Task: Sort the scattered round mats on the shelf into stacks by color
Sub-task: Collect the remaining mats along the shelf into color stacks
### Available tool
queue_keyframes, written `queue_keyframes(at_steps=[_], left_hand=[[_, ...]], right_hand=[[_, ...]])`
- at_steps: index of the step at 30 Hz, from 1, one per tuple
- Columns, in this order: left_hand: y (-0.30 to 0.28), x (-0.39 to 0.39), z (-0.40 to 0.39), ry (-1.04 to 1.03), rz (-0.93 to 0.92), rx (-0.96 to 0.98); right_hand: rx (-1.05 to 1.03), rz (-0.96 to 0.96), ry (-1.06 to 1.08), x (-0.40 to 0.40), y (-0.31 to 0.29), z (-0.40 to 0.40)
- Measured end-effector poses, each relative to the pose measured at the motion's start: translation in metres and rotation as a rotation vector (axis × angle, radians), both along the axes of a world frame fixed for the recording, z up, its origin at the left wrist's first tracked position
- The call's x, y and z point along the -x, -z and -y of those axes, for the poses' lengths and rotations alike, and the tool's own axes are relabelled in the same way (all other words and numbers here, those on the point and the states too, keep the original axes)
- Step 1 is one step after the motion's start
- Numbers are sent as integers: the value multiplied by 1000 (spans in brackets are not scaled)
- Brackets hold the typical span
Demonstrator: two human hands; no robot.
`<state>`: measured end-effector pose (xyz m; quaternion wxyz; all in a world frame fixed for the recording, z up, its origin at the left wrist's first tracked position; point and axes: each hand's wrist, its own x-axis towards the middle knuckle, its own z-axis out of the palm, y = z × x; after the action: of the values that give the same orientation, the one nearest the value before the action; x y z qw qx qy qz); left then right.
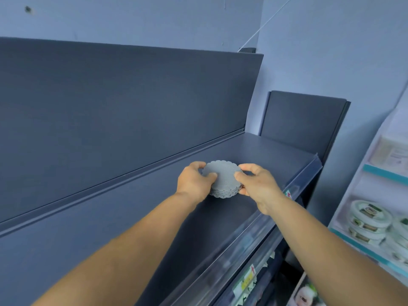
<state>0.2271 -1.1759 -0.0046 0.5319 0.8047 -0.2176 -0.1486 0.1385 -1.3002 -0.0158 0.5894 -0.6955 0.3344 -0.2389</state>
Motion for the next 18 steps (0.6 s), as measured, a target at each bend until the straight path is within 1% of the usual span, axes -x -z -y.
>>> queue_keyframes(at_steps=[6,12,18], left_hand=[[2,-6,62,35,-7,-58],[-1,-11,135,-20,-49,-95],[4,-14,184,-70,26,-191]], right_hand=[[24,-11,-36,-13,0,69],[65,-71,-96,-30,1,147],[121,-109,-133,-40,4,190]])
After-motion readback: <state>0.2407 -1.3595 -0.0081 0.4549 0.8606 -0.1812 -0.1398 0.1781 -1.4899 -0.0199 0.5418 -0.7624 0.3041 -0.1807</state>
